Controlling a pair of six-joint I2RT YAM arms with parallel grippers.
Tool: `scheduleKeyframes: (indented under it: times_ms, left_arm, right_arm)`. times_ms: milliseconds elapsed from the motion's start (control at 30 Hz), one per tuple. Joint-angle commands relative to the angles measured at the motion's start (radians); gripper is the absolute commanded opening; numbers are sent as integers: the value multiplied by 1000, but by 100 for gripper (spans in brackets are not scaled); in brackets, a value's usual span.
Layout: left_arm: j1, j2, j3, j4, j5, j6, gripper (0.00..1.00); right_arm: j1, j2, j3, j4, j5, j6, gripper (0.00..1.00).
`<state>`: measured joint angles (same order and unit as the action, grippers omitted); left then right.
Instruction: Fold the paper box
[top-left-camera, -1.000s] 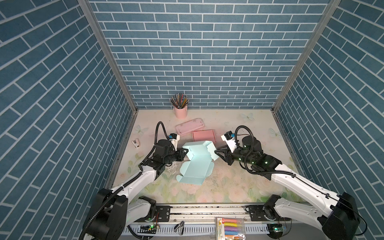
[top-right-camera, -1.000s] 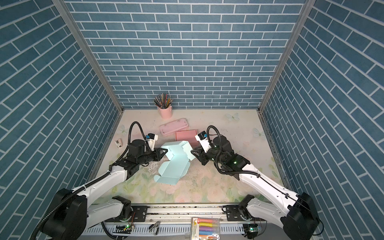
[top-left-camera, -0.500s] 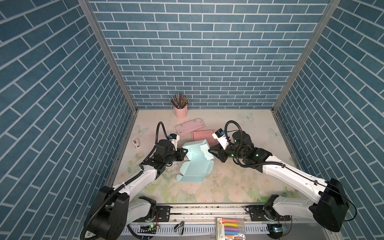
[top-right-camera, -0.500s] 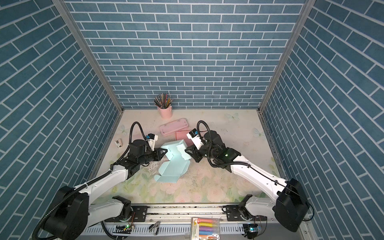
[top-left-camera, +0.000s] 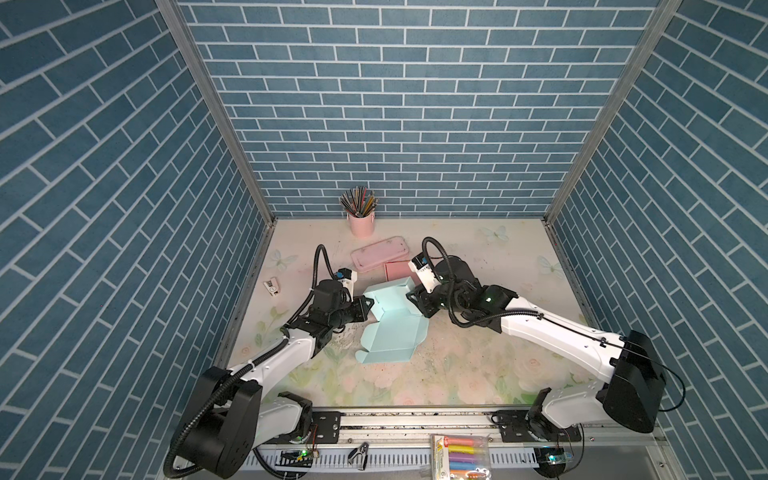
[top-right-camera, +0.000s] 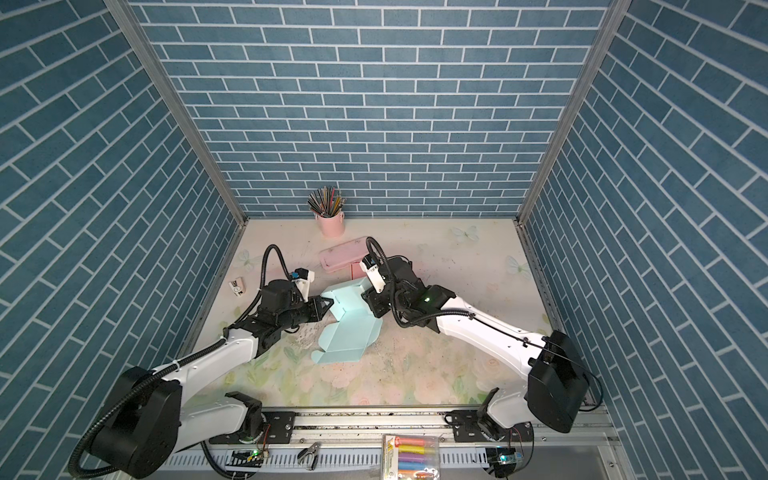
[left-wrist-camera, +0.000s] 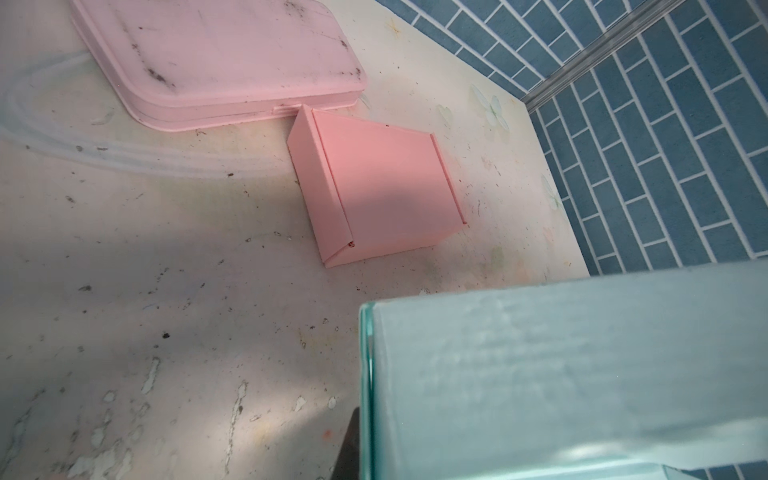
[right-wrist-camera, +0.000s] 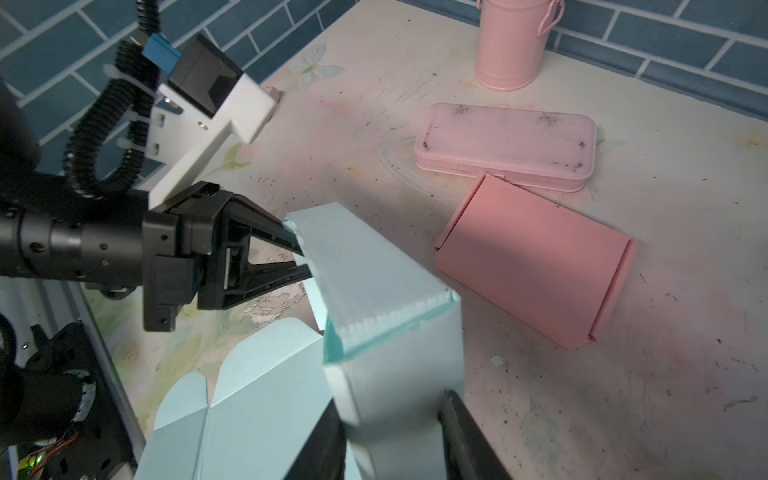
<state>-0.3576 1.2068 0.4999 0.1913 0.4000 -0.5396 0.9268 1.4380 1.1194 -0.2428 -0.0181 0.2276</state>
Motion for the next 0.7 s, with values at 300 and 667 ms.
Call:
scheduleKeyframes:
  times_ms: [300,667]
  left_arm:
    - [-35,27,8,14,-40,-93,5]
    - [-83,56,46,30,-49,-159,5]
  right_arm:
    - [79,170,177,-167,369,59,38]
    - [112,271,296,-297,577,15,31]
